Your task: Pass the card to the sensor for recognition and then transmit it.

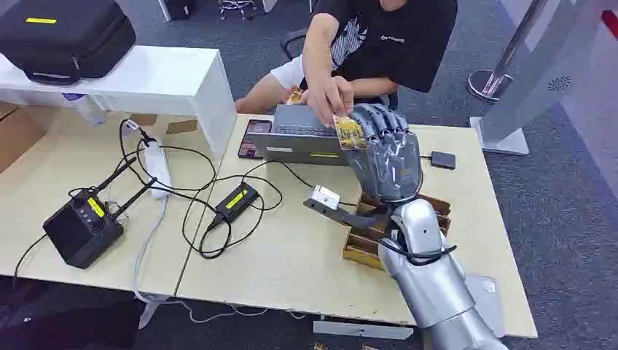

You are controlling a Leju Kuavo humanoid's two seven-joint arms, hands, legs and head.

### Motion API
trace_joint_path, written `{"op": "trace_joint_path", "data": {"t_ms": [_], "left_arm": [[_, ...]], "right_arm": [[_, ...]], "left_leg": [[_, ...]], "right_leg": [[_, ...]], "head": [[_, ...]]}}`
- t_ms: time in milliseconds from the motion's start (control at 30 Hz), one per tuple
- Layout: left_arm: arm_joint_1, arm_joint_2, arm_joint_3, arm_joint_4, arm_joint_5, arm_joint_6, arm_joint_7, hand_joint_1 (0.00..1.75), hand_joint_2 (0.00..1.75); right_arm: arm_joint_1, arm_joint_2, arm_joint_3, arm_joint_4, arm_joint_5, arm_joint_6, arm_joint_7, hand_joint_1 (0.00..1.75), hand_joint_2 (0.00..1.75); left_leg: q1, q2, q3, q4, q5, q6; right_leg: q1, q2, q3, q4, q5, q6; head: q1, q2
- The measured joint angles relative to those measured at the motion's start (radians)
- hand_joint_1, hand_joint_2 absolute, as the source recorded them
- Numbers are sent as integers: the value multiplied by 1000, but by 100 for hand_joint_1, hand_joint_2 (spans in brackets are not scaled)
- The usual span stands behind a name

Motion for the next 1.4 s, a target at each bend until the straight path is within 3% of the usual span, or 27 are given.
{"op": "trace_joint_path", "data": {"t_ms": [667, 933, 1100, 1200, 1400], "left_arm": [[0, 0, 0, 0, 18, 0, 2, 0, 175], [2, -2, 0, 0, 76, 0, 24, 0, 175], [8, -9, 0, -14, 122, 0, 49, 0, 175], [12, -12, 0, -24, 132, 0, 61, 0, 175], [13, -14, 0, -32, 134, 0, 63, 0, 175]], "right_arm": [[2, 35, -2, 9, -23, -3, -50, 175, 175], [105, 31, 10, -60, -315, -1, -106, 175, 175], [256, -25, 32, -207, -676, 106, -142, 175, 175], [334, -68, 30, -274, -742, 121, -151, 175, 175], [390, -112, 29, -337, -755, 122, -155, 175, 175]], "left_leg": [[0, 0, 0, 0, 0, 0], [0, 0, 0, 0, 0, 0], [0, 0, -1, 0, -1, 0], [0, 0, -1, 0, -2, 0], [0, 0, -1, 0, -2, 0]], "right_leg": [[0, 0, 0, 0, 0, 0], [0, 0, -1, -1, 0, 0], [0, -1, -1, -2, -1, 1], [0, 0, -1, -2, -1, 1], [0, 0, -1, -2, -1, 1]], "head": [[0, 0], [0, 0], [0, 0], [0, 0], [0, 0]]}}
